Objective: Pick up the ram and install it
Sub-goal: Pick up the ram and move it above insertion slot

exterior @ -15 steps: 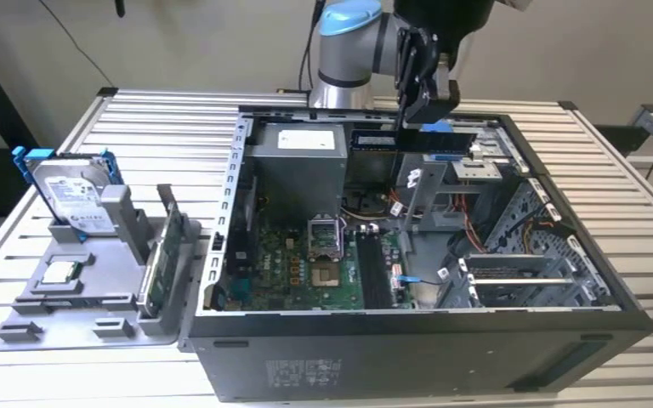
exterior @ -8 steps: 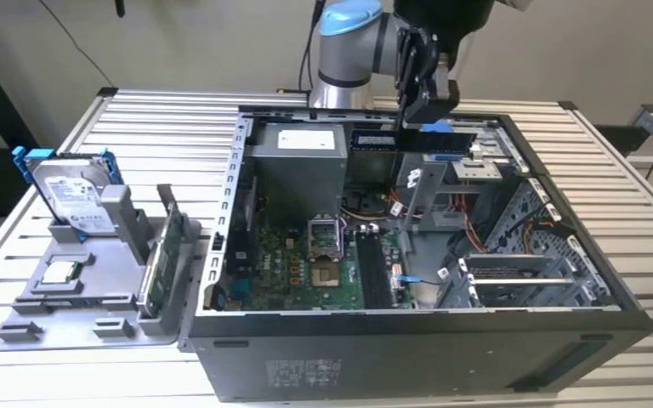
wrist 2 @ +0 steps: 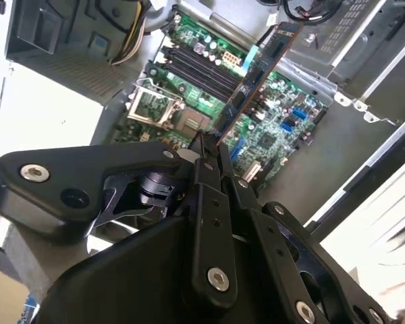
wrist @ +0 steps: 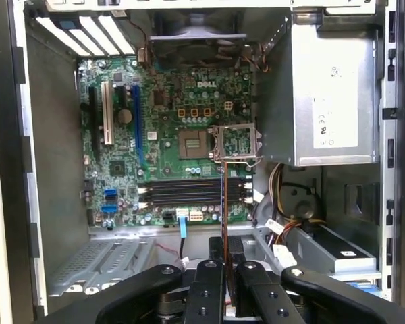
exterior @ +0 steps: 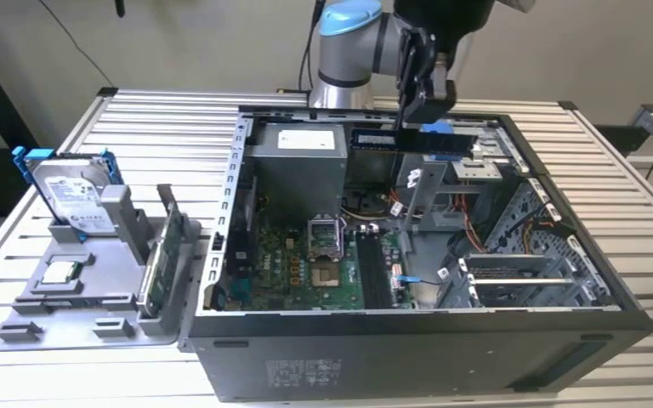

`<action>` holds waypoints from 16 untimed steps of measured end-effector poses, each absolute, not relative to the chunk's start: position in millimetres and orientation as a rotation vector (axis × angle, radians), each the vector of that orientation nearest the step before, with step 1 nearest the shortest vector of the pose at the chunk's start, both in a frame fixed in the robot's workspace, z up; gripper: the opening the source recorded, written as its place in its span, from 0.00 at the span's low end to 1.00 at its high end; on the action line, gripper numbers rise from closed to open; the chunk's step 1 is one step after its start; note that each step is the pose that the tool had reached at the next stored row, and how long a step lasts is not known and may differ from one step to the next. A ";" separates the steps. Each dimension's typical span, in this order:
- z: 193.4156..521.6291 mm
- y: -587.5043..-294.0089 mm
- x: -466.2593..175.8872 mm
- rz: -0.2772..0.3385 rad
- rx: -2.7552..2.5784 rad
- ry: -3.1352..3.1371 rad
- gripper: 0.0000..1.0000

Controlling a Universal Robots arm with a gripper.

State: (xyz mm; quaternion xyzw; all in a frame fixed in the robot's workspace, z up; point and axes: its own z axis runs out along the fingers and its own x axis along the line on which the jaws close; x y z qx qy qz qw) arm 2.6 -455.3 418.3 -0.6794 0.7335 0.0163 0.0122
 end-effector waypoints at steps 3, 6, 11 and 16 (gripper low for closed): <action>418.2 -455.3 2.6 0.050 -2.081 2.319 0.14; 418.1 -455.3 2.6 0.050 -2.042 2.353 0.14; 418.1 -455.3 2.6 0.048 -1.979 2.406 0.14; 418.1 -455.3 2.6 0.047 -1.912 2.458 0.14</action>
